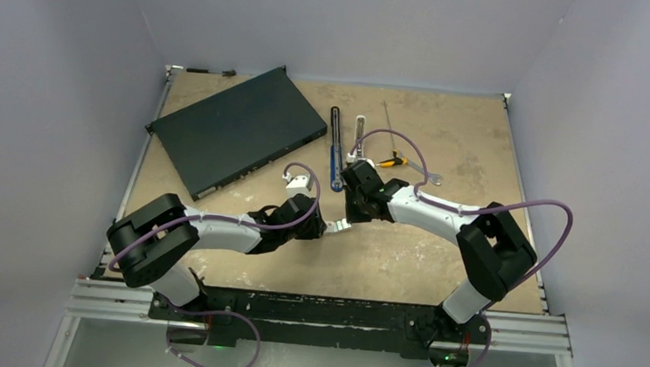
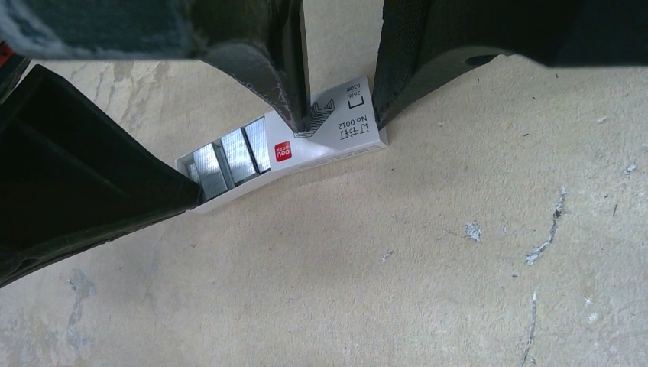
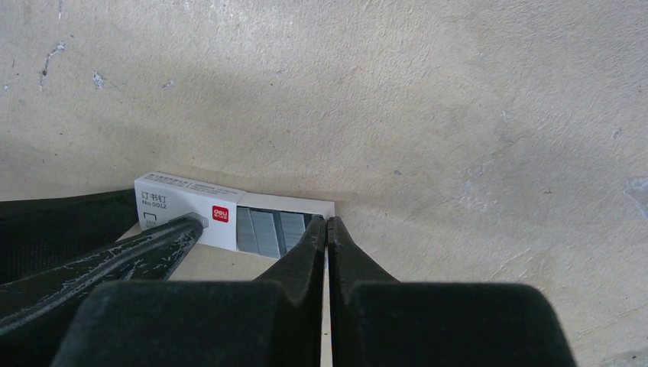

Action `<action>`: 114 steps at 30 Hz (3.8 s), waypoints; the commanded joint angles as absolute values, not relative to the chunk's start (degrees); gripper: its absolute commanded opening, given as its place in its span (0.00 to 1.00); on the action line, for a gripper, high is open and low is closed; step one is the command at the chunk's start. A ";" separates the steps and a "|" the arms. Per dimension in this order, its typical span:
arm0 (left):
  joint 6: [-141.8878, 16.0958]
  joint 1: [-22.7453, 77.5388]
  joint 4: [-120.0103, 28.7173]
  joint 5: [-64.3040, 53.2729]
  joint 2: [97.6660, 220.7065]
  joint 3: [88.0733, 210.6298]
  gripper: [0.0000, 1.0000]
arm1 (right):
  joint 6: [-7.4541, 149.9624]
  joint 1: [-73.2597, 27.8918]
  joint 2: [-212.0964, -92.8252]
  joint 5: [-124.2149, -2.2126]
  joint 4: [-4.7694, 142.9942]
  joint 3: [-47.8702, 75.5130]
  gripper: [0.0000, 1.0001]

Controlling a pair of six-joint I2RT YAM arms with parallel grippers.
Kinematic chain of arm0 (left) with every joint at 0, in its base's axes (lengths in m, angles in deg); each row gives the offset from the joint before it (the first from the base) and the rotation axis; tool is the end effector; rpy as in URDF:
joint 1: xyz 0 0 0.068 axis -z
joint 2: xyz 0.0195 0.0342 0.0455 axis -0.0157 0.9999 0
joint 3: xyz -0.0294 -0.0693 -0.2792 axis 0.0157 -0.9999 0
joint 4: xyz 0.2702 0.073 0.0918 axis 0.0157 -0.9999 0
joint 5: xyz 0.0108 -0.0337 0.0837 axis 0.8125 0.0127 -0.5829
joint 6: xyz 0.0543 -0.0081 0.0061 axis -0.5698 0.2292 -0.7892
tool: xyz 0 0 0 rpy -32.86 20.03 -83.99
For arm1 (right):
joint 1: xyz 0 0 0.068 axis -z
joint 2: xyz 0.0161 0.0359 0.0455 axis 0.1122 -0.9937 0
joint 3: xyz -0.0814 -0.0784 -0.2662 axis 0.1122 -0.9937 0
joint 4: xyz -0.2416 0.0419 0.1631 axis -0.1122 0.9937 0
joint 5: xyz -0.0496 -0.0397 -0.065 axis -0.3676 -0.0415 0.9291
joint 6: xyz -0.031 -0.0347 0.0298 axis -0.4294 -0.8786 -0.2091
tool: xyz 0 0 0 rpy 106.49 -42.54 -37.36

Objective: Unload the staples from the stapler

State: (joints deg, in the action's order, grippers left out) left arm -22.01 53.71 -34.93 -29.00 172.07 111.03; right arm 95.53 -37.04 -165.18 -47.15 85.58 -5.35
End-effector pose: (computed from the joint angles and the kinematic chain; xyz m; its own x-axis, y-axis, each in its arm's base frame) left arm 0.1927 -0.2377 0.1280 -0.7601 -0.2641 -0.5937 0.0777 0.8702 -0.4866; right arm 0.2667 0.2453 0.1813 -0.8248 -0.0782 -0.5600 -0.2253 0.9539 0.1985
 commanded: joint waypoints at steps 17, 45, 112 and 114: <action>-21.29 54.25 -33.69 -28.37 173.58 111.01 0.33 | 103.55 -40.65 -164.59 -46.79 82.55 -6.63 0.00; -21.30 54.36 -34.37 -28.98 172.87 110.49 0.32 | 108.89 -40.74 -161.95 -41.87 85.34 -9.00 0.00; -17.99 56.76 -35.00 -30.84 169.87 106.41 0.31 | 111.06 -38.41 -162.87 -40.02 84.42 -13.53 0.00; -17.93 56.77 -34.99 -30.83 169.99 106.42 0.31 | 111.08 -38.44 -162.87 -40.20 84.29 -13.50 0.00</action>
